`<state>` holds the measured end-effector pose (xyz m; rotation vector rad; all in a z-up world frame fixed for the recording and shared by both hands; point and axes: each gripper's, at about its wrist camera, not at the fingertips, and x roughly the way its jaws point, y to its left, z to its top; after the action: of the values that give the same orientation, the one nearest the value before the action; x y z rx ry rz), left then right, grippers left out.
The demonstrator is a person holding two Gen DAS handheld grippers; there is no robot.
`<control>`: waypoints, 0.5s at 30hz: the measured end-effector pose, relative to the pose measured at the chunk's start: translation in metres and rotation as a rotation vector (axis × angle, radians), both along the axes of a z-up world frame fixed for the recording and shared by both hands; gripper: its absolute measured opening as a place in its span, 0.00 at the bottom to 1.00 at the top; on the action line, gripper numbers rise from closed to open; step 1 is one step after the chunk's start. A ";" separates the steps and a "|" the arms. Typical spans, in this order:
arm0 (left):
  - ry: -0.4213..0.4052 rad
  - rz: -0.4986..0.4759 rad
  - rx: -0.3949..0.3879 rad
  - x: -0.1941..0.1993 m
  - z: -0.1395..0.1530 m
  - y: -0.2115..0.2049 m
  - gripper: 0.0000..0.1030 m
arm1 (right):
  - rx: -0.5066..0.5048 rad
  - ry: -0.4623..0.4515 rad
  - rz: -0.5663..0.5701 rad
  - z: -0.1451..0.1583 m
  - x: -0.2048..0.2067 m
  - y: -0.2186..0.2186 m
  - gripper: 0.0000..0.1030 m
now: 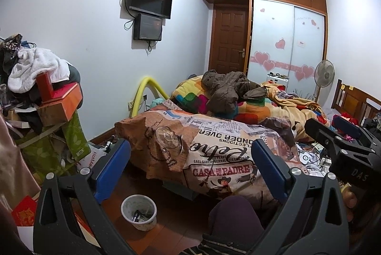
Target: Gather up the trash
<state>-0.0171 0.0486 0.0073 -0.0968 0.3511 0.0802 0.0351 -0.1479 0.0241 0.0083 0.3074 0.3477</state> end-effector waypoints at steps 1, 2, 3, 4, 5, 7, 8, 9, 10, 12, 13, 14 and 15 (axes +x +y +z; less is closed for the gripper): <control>0.001 -0.002 0.000 0.000 0.000 0.000 0.99 | -0.001 -0.001 -0.001 0.000 0.000 0.000 1.00; 0.001 -0.002 0.002 0.001 0.000 0.000 0.99 | -0.003 0.000 -0.001 0.000 0.000 0.000 1.00; 0.000 -0.002 0.004 0.001 0.000 0.000 0.99 | -0.002 0.001 -0.001 0.000 0.000 0.000 1.00; -0.002 -0.004 0.004 0.001 0.000 -0.001 0.99 | -0.002 0.003 0.001 0.000 0.000 -0.001 1.00; -0.004 -0.010 0.005 0.001 0.001 -0.001 0.99 | -0.001 0.002 0.001 0.000 0.000 0.000 1.00; -0.008 -0.018 0.013 0.001 0.001 -0.001 0.99 | -0.002 0.001 -0.001 0.000 0.000 -0.001 1.00; -0.008 -0.023 0.017 0.001 0.002 -0.002 0.99 | -0.001 0.002 0.002 0.000 0.000 -0.001 1.00; -0.007 -0.027 0.020 0.002 0.002 -0.003 0.99 | -0.001 0.002 0.002 0.000 0.000 -0.001 1.00; -0.008 -0.030 0.023 0.002 0.002 -0.003 0.99 | 0.000 0.004 0.002 0.000 0.000 -0.001 1.00; -0.011 -0.030 0.025 0.002 0.002 -0.004 0.99 | 0.000 0.004 0.003 -0.001 0.000 -0.002 1.00; -0.011 -0.033 0.025 0.002 0.002 -0.004 0.99 | 0.000 0.005 0.004 -0.001 0.000 -0.003 1.00; -0.010 -0.037 0.024 0.002 0.002 -0.004 0.99 | 0.000 0.004 0.004 -0.001 0.000 -0.003 1.00; -0.009 -0.041 0.023 0.001 0.002 -0.004 0.99 | 0.000 0.004 0.004 -0.001 0.000 -0.003 1.00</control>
<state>-0.0158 0.0445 0.0096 -0.0669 0.3429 0.0438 0.0351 -0.1507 0.0232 0.0088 0.3112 0.3513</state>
